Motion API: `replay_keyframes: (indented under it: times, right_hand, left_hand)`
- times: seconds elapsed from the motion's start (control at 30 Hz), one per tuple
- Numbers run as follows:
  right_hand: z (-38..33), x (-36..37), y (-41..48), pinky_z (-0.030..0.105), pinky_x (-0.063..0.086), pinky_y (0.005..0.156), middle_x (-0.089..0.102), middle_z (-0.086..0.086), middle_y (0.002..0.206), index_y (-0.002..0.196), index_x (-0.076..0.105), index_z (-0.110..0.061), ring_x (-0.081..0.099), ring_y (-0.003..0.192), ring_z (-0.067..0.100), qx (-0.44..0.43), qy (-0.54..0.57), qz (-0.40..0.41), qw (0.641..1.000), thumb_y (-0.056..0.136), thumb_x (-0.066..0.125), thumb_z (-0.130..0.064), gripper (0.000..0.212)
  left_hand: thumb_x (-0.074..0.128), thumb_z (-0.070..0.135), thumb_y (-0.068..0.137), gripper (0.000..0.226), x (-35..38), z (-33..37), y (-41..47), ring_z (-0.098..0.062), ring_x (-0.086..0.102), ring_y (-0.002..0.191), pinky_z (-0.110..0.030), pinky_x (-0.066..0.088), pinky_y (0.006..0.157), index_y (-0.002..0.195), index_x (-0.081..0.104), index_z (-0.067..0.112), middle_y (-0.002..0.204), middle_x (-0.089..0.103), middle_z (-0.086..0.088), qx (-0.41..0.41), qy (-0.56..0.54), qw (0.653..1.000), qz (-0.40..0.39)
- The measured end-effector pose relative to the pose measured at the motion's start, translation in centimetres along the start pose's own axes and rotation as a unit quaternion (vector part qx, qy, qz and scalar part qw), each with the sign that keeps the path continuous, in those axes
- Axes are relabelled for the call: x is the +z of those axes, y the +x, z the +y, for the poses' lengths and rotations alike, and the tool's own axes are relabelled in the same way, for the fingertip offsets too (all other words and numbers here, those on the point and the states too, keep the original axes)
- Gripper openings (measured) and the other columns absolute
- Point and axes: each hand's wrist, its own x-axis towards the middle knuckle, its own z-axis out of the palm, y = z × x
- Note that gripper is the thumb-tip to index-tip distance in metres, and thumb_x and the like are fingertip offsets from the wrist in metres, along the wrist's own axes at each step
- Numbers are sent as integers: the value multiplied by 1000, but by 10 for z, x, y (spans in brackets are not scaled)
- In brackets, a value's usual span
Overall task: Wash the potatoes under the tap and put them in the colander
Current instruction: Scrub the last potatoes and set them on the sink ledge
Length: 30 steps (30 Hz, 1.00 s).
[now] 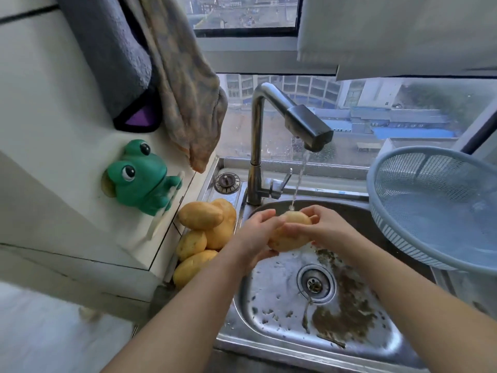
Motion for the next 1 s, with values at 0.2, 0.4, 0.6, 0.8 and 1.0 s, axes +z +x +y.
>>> replay_keyframes:
  times: [0.2, 0.4, 0.6, 0.8, 1.0]
  right_hand:
    - [9, 42, -3, 27, 53, 78, 64, -4, 96, 107, 60, -20, 62, 90, 12, 6, -91, -14, 996, 64, 85, -46, 56]
    - [-30, 77, -1, 25, 55, 68, 67, 3, 94, 106, 62, -15, 65, 85, 14, -4, 110, -42, 993, 74, 80, -38, 44]
    - [-60, 129, 11, 30, 57, 71, 64, 7, 104, 106, 55, -13, 65, 90, 19, 26, 122, -62, 990, 73, 77, -51, 55]
    - [-63, 150, 10, 36, 58, 81, 67, 10, 97, 99, 61, -12, 67, 87, 22, 33, 100, -44, 993, 76, 73, -52, 49]
    - [-64, 147, 12, 25, 46, 66, 64, 3, 99, 112, 56, -14, 62, 92, 16, 40, 111, -68, 991, 79, 74, -39, 45]
  left_hand:
    - [59, 24, 95, 45, -32, -29, -30, -16, 49, 125, -28, 45, 97, 138, 48, 26, 137, 51, -1, 83, 263, 957, 87]
    - [62, 20, 91, 44, -69, -35, -62, -6, 47, 116, -23, 41, 98, 132, 51, 30, 125, 43, 13, 194, 316, 903, 214]
    - [65, 25, 87, 75, -99, -48, -75, -14, 28, 137, -28, 29, 111, 150, 25, 29, 150, 22, 4, 168, 381, 866, 276]
    - [60, 18, 92, 72, -105, -58, -68, -16, 26, 141, -29, 27, 112, 152, 22, 26, 153, 21, 0, 170, 416, 843, 295]
    - [56, 28, 96, 68, -104, -70, -63, -15, 23, 144, -32, 32, 114, 153, 19, 24, 157, 15, 1, 172, 414, 841, 302]
